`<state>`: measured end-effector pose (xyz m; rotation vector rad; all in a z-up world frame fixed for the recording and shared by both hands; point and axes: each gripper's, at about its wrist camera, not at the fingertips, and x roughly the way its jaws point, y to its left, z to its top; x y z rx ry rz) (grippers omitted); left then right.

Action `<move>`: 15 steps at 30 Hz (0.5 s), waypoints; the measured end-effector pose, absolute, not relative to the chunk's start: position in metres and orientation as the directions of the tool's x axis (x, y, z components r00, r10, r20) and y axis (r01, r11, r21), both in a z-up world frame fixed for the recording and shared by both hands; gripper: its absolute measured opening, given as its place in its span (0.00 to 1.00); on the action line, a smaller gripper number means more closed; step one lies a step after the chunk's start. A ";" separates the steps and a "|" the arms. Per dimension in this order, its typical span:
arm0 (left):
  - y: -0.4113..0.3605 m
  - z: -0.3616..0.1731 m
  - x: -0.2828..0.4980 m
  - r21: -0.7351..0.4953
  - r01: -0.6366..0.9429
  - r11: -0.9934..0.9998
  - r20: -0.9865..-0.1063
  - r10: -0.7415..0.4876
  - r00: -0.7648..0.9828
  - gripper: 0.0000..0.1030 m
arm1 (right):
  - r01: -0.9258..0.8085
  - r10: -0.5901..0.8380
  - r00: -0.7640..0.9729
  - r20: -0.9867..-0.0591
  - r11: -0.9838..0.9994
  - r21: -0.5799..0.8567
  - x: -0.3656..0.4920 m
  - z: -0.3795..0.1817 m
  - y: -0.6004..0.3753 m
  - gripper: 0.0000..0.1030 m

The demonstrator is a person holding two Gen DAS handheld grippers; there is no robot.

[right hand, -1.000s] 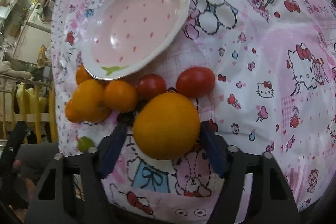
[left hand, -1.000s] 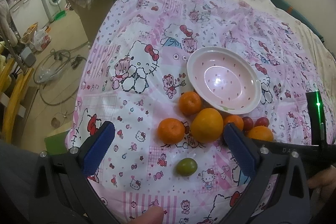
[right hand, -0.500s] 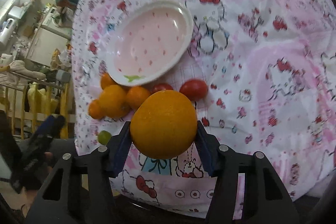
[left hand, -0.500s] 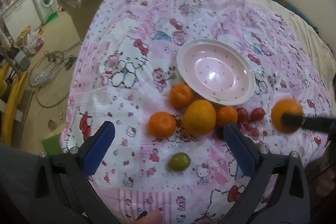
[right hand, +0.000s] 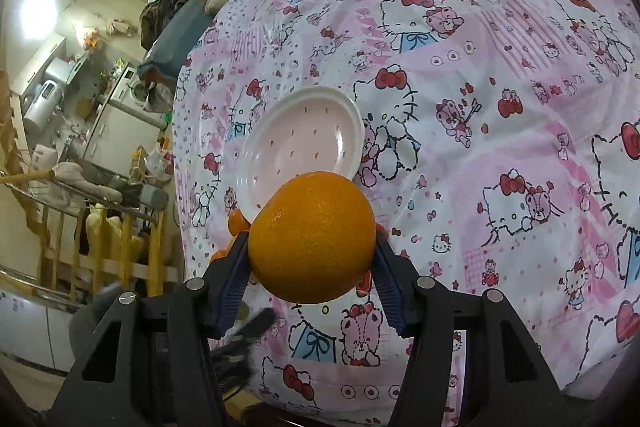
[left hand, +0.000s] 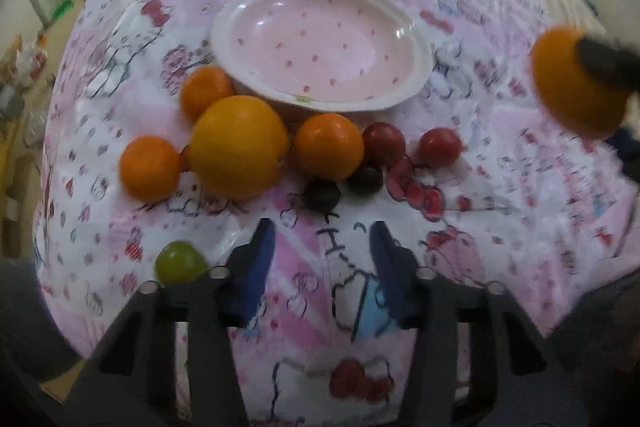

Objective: Organize fruits
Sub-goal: 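Close the right gripper around the large orange in the fruit row, then lift the large orange with the right gripper while the left gripper grasps a dark berry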

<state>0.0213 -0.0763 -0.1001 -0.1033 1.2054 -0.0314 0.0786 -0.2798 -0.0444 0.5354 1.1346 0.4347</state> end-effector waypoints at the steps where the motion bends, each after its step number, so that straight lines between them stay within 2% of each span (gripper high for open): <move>1: -0.080 -0.104 0.024 -0.100 -0.031 0.995 -0.931 -0.082 0.356 0.39 | -0.056 0.582 0.366 -0.727 0.793 0.606 0.078 -0.044 -0.282 0.58; 5: -0.090 -0.110 0.033 -0.061 -0.030 0.998 -0.931 -0.046 0.363 0.39 | -0.046 0.593 0.378 -0.711 0.779 0.625 0.078 -0.042 -0.289 0.58; 8: -0.091 -0.117 0.039 -0.007 -0.045 0.999 -0.941 0.009 0.339 0.22 | -0.044 0.601 0.386 -0.700 0.770 0.637 0.078 -0.040 -0.291 0.58; 14: -0.089 -0.126 0.051 0.016 -0.052 0.999 -0.946 0.032 0.323 0.22 | -0.022 0.608 0.391 -0.691 0.757 0.653 0.081 -0.042 -0.296 0.58; 15: -0.088 -0.127 0.052 0.014 -0.054 0.998 -0.947 0.031 0.320 0.19 | -0.023 0.608 0.392 -0.690 0.757 0.654 0.081 -0.041 -0.296 0.58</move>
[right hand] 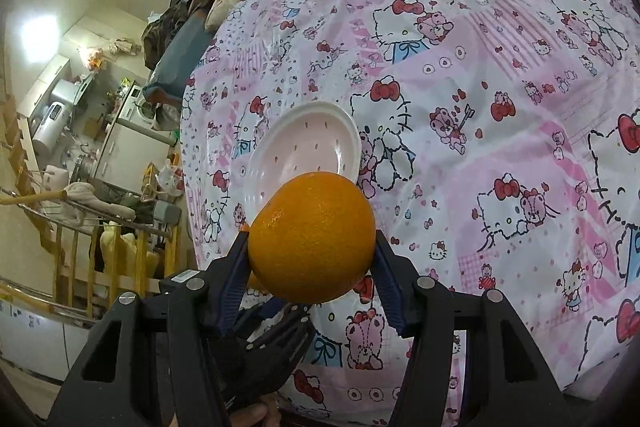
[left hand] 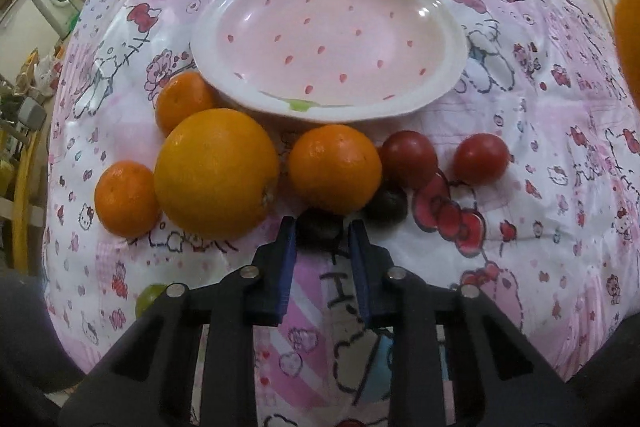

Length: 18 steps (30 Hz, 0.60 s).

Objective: Organize fruits
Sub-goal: 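Lift the large orange with the right gripper while the left gripper grasps a dark berry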

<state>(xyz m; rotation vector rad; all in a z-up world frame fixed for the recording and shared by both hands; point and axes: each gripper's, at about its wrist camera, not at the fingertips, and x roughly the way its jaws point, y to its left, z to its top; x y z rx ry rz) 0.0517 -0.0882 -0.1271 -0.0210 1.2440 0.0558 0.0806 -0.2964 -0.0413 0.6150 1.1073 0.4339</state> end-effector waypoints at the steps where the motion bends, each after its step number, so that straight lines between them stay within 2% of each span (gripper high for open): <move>1: -0.085 -0.128 0.053 0.002 -0.061 0.998 -0.949 0.021 0.315 0.19 | -0.025 0.608 0.394 -0.690 0.757 0.653 0.080 -0.041 -0.296 0.58; 10: -0.082 -0.117 0.049 -0.030 -0.053 0.998 -0.951 -0.013 0.308 0.18 | -0.034 0.598 0.393 -0.699 0.768 0.639 0.082 -0.042 -0.291 0.58; 18: -0.078 -0.086 0.031 -0.064 -0.015 0.998 -0.937 -0.055 0.346 0.18 | -0.042 0.580 0.398 -0.711 0.785 0.618 0.080 -0.041 -0.290 0.58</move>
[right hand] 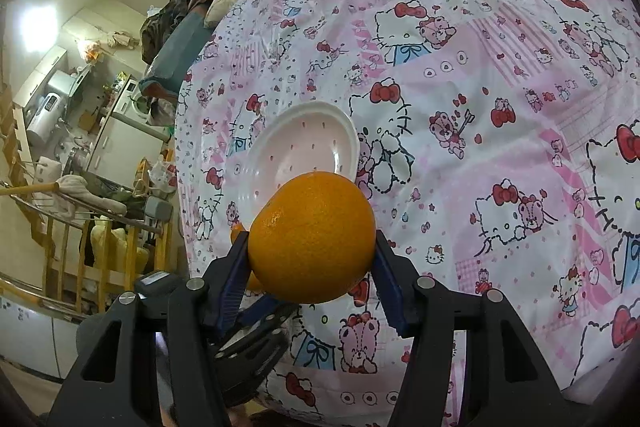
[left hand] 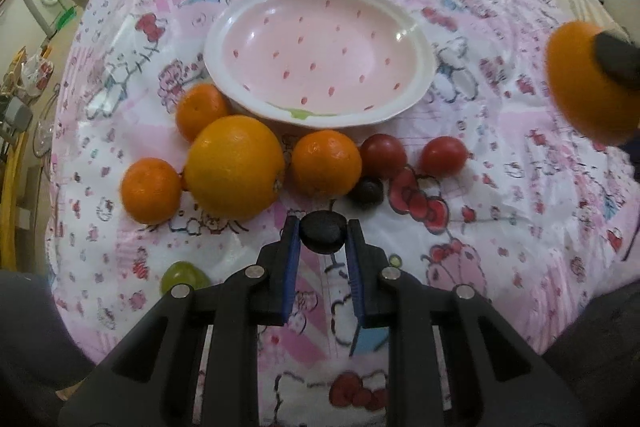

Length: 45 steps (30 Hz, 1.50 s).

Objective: Organize fruits
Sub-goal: 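Lift the large orange with the right gripper while the left gripper grasps a dark berry, then carry the orange over the plate with the right gripper while the left carries the berry there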

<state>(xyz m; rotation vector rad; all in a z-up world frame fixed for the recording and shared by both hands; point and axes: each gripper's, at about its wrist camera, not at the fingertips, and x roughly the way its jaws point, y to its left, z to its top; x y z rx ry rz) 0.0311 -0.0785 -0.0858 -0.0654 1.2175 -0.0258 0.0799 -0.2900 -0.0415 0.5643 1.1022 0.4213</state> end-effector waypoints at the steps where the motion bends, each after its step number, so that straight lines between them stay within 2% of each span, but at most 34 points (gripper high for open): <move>1: -0.077 -0.078 0.027 -0.072 -0.009 0.997 -0.932 -0.064 0.358 0.18 | -0.042 0.578 0.398 -0.712 0.787 0.616 0.080 -0.041 -0.290 0.58; 10: -0.065 -0.031 0.030 -0.116 -0.012 0.993 -0.894 -0.099 0.437 0.18 | -0.041 0.564 0.417 -0.713 0.795 0.605 0.076 -0.038 -0.292 0.58; 19: -0.044 0.006 0.055 -0.067 0.007 0.998 -0.851 -0.061 0.522 0.18 | -0.048 0.560 0.427 -0.710 0.798 0.601 0.075 -0.037 -0.293 0.58; 45: -0.016 -0.005 0.146 -0.025 0.060 0.998 -0.866 -0.052 0.498 0.18 | -0.069 0.531 0.416 -0.739 0.828 0.556 0.150 -0.039 -0.274 0.58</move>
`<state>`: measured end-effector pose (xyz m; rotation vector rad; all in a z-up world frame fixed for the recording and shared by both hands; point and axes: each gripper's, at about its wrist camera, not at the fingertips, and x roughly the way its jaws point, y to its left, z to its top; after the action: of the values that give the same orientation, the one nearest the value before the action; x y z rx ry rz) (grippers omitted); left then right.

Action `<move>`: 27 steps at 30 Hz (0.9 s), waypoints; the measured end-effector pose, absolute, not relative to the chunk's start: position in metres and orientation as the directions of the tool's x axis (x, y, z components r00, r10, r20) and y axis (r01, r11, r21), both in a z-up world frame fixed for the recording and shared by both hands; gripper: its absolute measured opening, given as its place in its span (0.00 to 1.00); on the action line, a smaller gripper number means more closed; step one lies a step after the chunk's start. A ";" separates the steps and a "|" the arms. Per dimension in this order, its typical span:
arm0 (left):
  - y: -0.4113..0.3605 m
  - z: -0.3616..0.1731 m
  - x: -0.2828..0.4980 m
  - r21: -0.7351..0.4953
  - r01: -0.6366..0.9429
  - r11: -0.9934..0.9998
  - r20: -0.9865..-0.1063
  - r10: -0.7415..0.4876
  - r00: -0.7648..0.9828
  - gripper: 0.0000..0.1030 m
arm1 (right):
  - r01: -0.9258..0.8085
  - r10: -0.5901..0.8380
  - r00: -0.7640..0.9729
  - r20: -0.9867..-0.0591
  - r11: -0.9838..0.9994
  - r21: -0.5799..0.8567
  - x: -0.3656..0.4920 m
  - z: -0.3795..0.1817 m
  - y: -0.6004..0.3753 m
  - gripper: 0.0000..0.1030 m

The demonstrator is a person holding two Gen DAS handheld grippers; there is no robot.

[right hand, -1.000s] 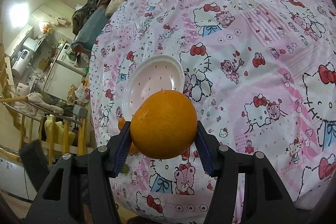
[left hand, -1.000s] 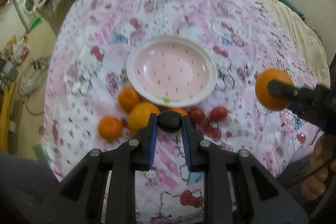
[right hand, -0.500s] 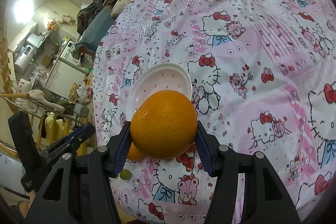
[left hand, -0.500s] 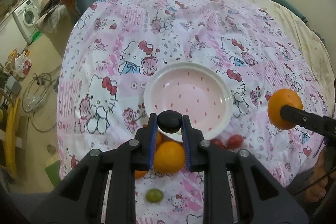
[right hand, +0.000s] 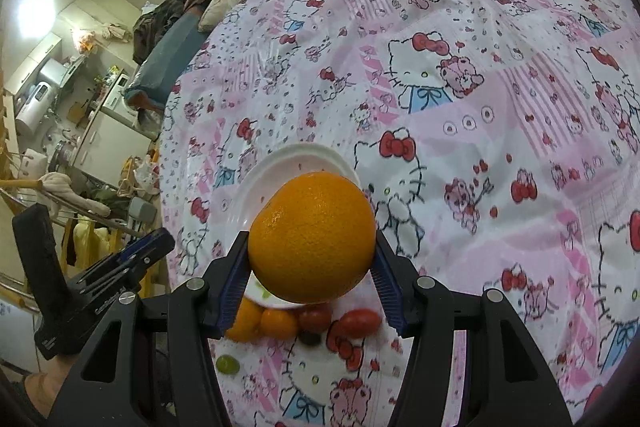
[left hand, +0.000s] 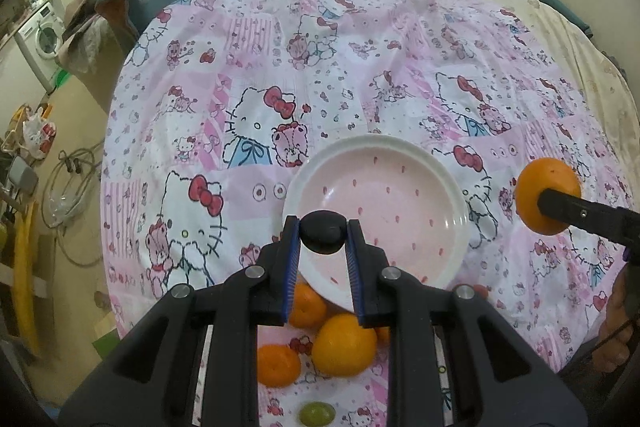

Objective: Organize fruits
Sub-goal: 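Carry the orange over the plate with the right gripper while the left carries the berry there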

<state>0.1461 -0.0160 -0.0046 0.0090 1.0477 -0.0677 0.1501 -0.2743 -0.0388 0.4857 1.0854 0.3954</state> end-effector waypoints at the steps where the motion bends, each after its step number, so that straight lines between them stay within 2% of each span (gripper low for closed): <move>1: -0.015 -0.006 0.151 -0.023 0.060 0.998 -0.867 -0.050 0.496 0.18 | -0.068 0.530 0.411 -0.742 0.829 0.555 0.155 -0.041 -0.273 0.58; 6: -0.004 -0.018 0.171 -0.042 0.036 0.998 -0.882 -0.054 0.468 0.18 | -0.072 0.528 0.388 -0.756 0.835 0.546 0.180 -0.053 -0.265 0.58; 11: 0.010 -0.038 0.189 -0.147 0.011 0.989 -0.893 -0.138 0.427 0.18 | -0.092 0.541 0.363 -0.758 0.831 0.549 0.202 -0.065 -0.254 0.58; 17: 0.013 -0.050 0.197 -0.122 -0.007 0.993 -0.900 -0.107 0.422 0.18 | -0.132 0.585 0.281 -0.761 0.809 0.573 0.231 -0.090 -0.231 0.58; 27: 0.012 -0.058 0.199 -0.094 0.012 0.995 -0.907 -0.090 0.412 0.18 | -0.202 0.578 0.179 -0.796 0.814 0.545 0.255 -0.121 -0.191 0.58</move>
<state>0.1994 0.0124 -0.0582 -0.0771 1.1445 -0.0642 0.2553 -0.1906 -0.1215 0.3504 1.2797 0.5674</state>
